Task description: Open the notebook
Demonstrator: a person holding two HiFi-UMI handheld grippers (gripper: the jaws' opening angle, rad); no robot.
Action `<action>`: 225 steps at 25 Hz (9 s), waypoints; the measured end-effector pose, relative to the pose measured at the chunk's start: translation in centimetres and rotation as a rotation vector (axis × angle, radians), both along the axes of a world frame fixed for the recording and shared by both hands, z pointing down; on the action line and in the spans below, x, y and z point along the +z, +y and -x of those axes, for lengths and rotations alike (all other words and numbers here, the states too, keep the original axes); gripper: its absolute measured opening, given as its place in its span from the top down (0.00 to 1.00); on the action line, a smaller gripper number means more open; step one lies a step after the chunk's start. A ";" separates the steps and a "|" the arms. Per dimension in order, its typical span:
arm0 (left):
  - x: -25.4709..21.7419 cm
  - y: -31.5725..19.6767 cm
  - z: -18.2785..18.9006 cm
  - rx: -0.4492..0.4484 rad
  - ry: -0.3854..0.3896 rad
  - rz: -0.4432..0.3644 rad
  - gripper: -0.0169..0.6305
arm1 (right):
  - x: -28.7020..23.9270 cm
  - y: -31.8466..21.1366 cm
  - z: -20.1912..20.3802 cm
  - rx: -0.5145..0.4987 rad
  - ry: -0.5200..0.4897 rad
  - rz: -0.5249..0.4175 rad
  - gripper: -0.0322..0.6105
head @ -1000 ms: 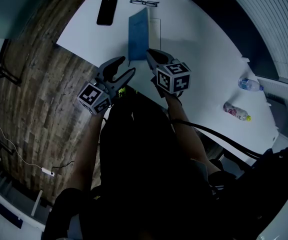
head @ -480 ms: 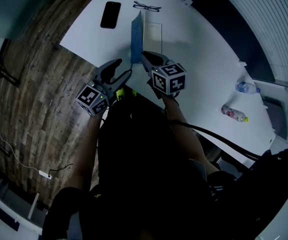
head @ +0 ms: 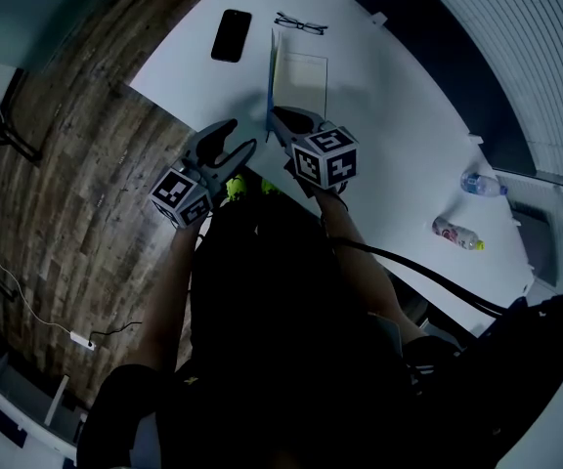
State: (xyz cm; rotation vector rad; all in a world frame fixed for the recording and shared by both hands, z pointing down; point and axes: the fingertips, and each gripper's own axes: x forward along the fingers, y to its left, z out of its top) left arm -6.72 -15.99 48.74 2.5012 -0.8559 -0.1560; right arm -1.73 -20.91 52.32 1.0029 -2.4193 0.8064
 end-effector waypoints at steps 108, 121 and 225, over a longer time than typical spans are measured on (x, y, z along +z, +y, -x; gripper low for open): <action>2.2 -1.0 9.0 -0.208 0.064 0.062 0.64 | 8.5 0.0 11.1 -0.139 -0.011 0.200 0.82; 0.7 -0.6 8.2 -0.173 0.066 0.109 0.71 | 4.3 0.5 10.0 -0.101 -0.071 0.153 0.84; -9.1 31.8 -15.2 -0.228 -0.044 0.000 0.95 | -11.4 34.6 -10.1 -0.275 -0.298 -0.217 0.97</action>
